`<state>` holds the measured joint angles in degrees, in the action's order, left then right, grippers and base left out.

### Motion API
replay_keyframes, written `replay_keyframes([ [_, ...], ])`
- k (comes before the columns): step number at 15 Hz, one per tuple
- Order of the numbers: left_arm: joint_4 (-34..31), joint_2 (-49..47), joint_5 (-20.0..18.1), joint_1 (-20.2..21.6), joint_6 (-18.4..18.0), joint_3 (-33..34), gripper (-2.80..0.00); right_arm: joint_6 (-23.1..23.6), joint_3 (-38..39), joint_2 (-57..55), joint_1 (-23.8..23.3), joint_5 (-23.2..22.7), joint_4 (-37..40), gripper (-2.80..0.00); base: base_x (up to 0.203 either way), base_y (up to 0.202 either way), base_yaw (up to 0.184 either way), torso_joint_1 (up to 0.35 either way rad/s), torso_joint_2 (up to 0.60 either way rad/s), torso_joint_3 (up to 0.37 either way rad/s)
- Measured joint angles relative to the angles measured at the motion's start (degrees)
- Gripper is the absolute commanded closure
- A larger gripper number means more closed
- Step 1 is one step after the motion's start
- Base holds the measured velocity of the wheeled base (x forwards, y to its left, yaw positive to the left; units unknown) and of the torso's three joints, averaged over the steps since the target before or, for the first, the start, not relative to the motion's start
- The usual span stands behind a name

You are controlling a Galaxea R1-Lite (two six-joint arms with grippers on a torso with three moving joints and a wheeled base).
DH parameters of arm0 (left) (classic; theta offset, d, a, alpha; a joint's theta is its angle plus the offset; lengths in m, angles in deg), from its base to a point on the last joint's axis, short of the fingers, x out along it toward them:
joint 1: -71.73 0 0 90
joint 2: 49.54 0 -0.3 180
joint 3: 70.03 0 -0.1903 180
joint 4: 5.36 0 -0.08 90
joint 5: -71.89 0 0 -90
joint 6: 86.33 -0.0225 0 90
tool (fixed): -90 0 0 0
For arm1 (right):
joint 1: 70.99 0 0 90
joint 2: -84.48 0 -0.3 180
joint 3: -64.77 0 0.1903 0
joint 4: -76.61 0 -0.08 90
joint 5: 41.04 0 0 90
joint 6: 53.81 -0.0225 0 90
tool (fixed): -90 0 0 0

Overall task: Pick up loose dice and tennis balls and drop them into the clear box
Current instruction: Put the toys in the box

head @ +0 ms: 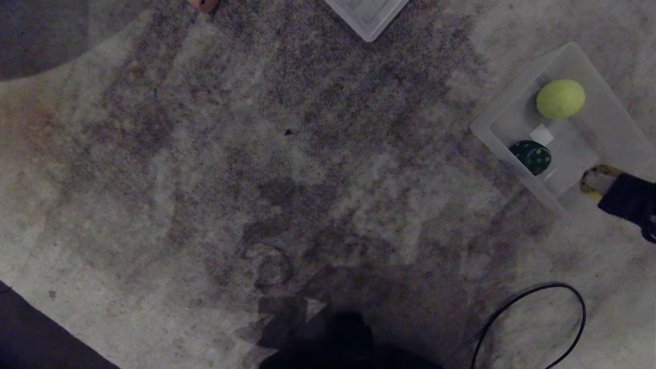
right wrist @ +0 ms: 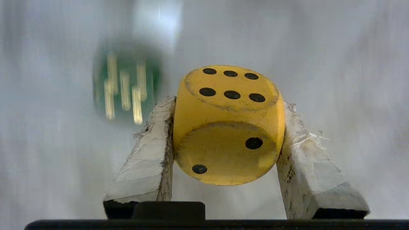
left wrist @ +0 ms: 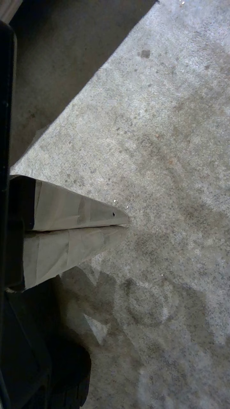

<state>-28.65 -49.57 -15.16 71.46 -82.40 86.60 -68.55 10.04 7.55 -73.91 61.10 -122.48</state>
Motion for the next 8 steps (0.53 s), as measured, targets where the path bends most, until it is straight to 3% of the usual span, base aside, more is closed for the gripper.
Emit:
replay_keyframes([
  [2,0.00,0.00,0.02,0.00,0.01,0.00,0.00,-1.16,-2.01,-4.73,-0.97,-0.29,-4.34,0.00,0.000,0.000,0.000,0.000,0.00,0.000],
  [3,-0.02,0.00,0.00,0.00,0.06,0.00,0.00,-1.51,-2.31,-6.52,-1.44,-0.66,-5.09,-2.80,0.000,0.000,0.000,0.000,0.00,0.000],
  [8,0.00,0.00,0.00,0.00,0.06,0.00,0.00,-2.54,-2.01,-9.64,-2.93,-2.22,-7.26,-2.80,0.000,0.000,0.000,0.000,0.00,0.000],
])
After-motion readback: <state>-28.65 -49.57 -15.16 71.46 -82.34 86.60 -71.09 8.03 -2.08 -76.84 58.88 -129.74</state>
